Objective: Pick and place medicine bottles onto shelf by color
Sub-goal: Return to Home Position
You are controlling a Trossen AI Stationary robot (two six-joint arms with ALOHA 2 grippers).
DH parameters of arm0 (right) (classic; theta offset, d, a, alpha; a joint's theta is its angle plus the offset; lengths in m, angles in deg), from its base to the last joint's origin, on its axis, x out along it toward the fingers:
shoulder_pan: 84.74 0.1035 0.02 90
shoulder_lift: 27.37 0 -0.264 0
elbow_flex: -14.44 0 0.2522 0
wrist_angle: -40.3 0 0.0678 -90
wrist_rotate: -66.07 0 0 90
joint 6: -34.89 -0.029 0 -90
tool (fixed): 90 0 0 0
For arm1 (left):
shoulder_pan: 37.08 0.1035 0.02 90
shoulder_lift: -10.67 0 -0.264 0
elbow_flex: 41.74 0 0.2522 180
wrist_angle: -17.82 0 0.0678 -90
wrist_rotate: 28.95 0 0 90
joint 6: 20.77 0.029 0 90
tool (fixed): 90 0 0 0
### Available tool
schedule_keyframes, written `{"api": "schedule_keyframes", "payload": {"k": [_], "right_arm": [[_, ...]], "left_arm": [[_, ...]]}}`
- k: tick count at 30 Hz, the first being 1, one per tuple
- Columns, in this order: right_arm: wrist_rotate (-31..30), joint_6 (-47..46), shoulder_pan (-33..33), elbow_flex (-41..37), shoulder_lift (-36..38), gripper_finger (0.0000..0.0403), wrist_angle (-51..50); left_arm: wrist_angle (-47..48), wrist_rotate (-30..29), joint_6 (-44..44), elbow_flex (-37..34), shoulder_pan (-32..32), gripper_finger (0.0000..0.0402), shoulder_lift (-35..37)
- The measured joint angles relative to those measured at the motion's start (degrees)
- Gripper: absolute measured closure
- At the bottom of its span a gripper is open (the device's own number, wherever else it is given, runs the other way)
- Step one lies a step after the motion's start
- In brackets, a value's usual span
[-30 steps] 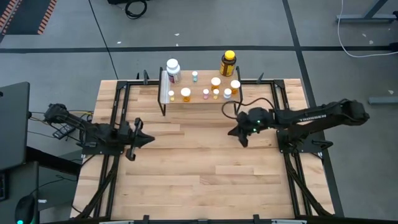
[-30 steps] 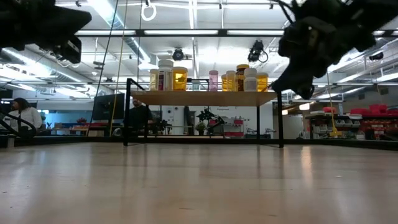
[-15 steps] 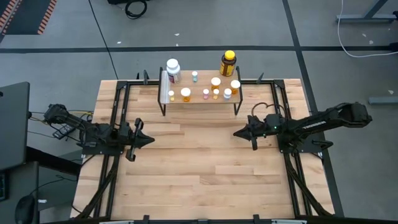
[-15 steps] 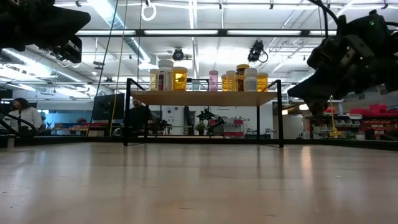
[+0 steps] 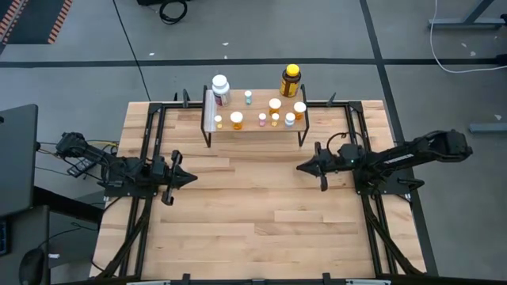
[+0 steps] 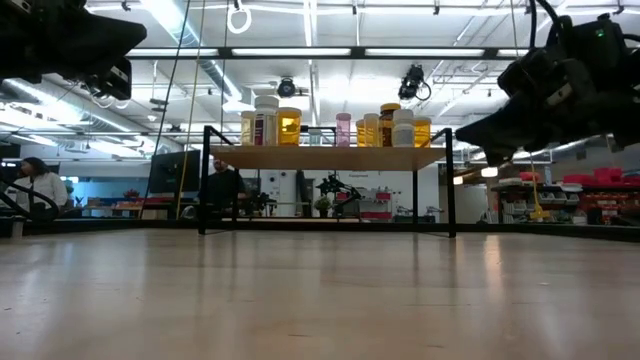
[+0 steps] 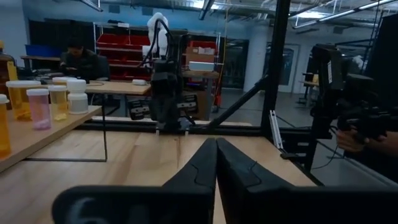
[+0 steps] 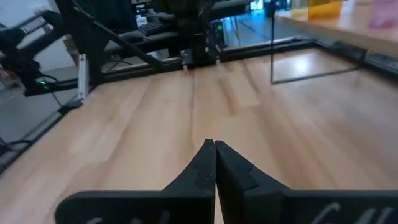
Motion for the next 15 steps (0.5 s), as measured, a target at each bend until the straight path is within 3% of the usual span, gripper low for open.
{"api": "schedule_keyframes", "payload": {"k": [4,7,11,15], "right_arm": [[1.6,0.6,-3.1,0.0,0.6,0.0394,-1.3],[9.9,-0.8,-7.0,0.0,3.0,0.0389,-5.0],[22.8,-3.3,-13.2,0.0,8.7,0.0396,-14.7],[26.3,-2.9,-18.1,0.0,15.3,0.0396,-21.8]], "left_arm": [[0.2,-2.3,0.0,0.0,0.0,0.0383,0.0],[1.6,-5.6,-1.0,0.0,0.0,0.0389,0.8],[5.5,-5.7,-3.3,0.0,-0.2,0.0398,4.2],[5.7,-6.1,-1.9,0.0,0.0,0.0396,8.7]]}}
